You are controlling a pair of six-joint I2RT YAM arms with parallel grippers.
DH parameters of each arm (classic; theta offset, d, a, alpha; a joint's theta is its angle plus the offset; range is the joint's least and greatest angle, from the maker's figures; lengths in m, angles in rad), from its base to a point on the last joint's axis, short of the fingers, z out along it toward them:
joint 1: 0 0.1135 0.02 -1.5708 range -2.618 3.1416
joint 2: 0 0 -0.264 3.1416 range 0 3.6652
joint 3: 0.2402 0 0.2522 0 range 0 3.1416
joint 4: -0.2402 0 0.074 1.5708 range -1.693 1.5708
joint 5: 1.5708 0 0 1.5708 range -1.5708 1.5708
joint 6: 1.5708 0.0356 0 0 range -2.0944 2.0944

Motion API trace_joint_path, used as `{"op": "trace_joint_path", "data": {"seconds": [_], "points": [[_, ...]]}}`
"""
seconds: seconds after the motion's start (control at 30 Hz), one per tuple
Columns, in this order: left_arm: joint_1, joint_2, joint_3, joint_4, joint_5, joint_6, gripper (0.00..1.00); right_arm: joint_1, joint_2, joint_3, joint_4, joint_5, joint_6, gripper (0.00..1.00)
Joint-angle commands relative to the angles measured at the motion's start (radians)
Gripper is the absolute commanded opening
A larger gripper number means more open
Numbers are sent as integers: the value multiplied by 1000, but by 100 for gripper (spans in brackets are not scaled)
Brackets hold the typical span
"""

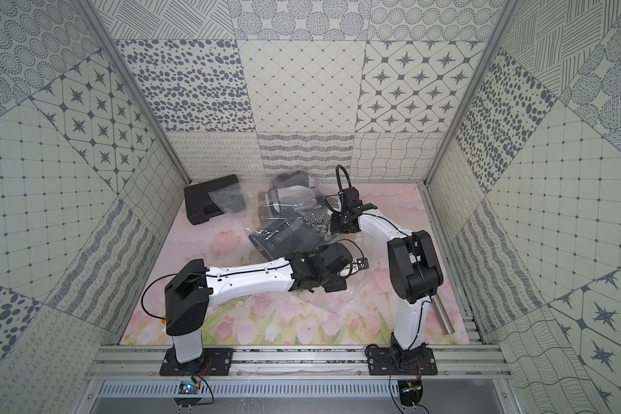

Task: Take the blanket out of the vacuum bag
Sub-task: Adjust the vacuum bag at the center of the board, then take out the blanket from the vacuum bag.

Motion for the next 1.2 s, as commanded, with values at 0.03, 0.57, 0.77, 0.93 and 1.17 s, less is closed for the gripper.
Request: {"op": "trace_joint_path", "data": {"seconds": [0.03,0.57,0.77,0.93,1.17], "points": [[-15,49,-6,46,-16,97,99,-14,-35,87,27,-70,6,0],[-23,313,62,440,-484,355,73,-23,-115,64,4,-73,-10,0],[-23,197,11,445,-486,331,3,-63,-110,-13,20,-30,-56,0],[-19,40,-57,247,-299,117,0,-136,-71,-91,113,-68,-93,11],[74,-60,-149,86,283,-75,0,-165,-112,-85,145,-102,-195,93]]}}
